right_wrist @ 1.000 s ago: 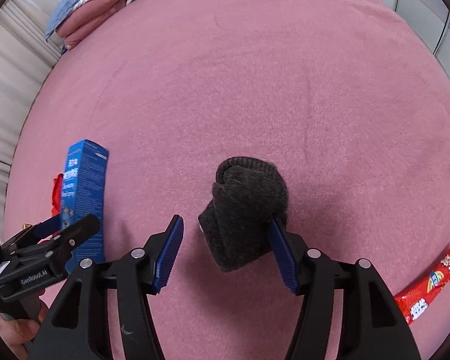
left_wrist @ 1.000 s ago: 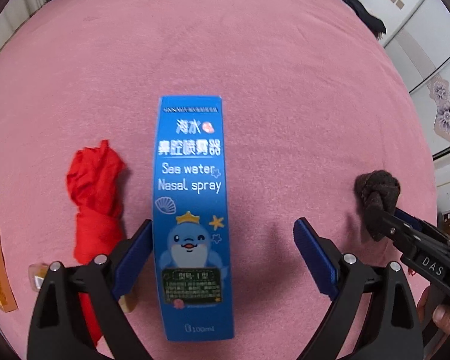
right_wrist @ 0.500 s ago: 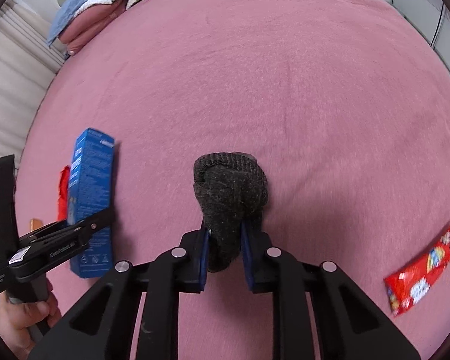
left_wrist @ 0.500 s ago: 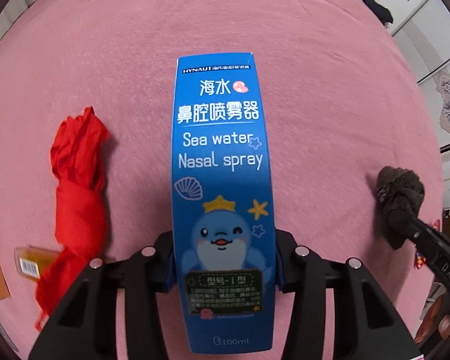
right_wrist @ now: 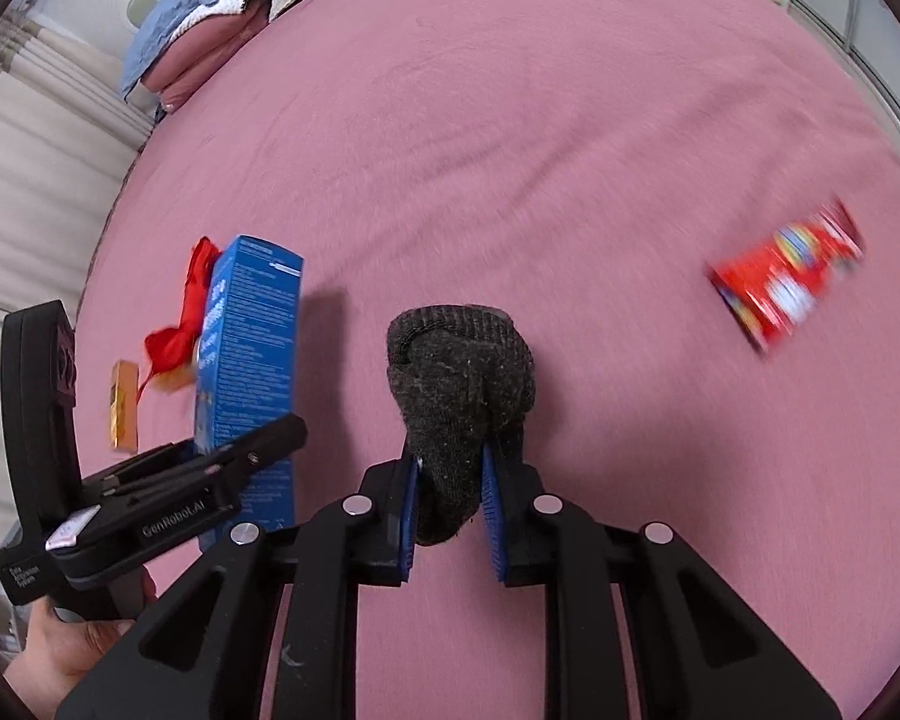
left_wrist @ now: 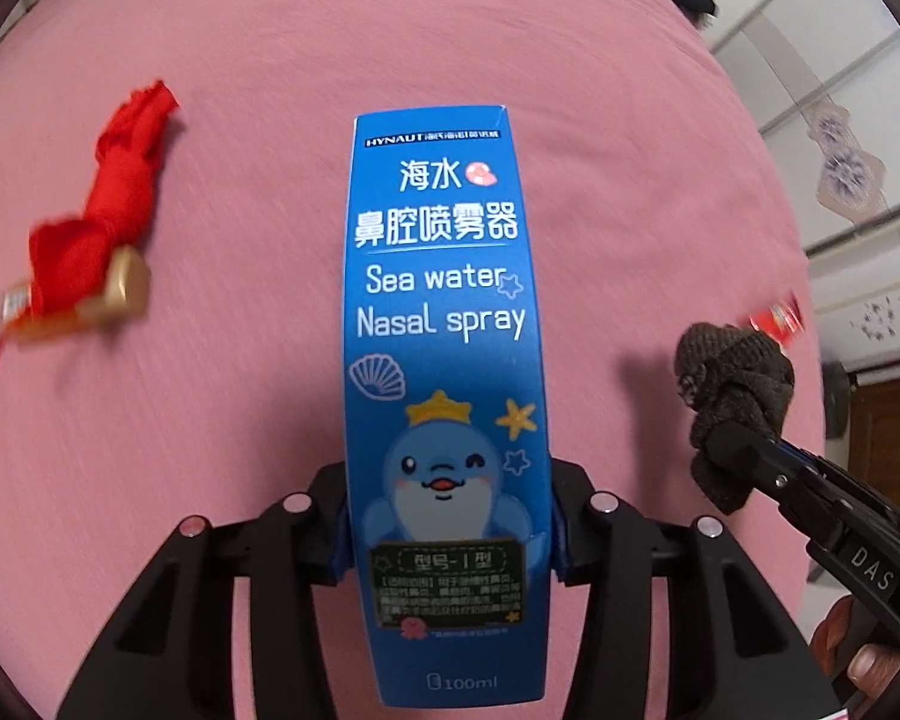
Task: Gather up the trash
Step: 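Carry the box and sock to the yellow bin and open both tools over it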
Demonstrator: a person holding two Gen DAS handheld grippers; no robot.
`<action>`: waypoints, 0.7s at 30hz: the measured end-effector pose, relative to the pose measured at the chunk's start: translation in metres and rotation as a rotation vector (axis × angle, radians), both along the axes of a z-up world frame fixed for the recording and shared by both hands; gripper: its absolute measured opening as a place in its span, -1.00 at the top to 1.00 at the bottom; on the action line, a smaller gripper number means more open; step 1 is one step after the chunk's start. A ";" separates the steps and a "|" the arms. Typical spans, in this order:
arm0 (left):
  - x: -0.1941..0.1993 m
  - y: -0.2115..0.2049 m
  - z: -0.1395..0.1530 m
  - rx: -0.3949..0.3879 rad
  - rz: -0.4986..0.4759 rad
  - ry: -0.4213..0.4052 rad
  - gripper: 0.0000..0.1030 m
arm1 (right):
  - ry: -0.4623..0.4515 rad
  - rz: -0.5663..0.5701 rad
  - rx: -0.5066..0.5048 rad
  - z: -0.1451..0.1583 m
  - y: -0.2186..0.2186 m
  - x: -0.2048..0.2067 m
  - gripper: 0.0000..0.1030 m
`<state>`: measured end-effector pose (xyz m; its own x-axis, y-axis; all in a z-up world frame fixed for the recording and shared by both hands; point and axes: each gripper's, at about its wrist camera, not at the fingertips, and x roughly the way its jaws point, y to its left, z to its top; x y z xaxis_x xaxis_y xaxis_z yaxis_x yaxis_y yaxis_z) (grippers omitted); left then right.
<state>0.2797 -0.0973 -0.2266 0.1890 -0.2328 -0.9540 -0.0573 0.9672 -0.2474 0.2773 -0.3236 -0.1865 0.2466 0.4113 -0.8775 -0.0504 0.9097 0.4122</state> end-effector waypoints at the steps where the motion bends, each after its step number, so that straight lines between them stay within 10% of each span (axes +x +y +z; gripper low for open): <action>1: -0.010 -0.008 0.003 -0.005 -0.015 0.002 0.10 | 0.000 -0.005 0.001 0.003 -0.003 -0.009 0.65; 21: -0.132 -0.216 0.074 -0.045 -0.349 -0.070 0.10 | -0.057 -0.256 0.013 0.051 -0.161 -0.158 0.64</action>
<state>0.1477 -0.3130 -0.1530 0.1552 -0.3364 -0.9288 0.2929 0.9136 -0.2819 0.1190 -0.4844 -0.1353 0.3931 0.3397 -0.8544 0.1577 0.8906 0.4266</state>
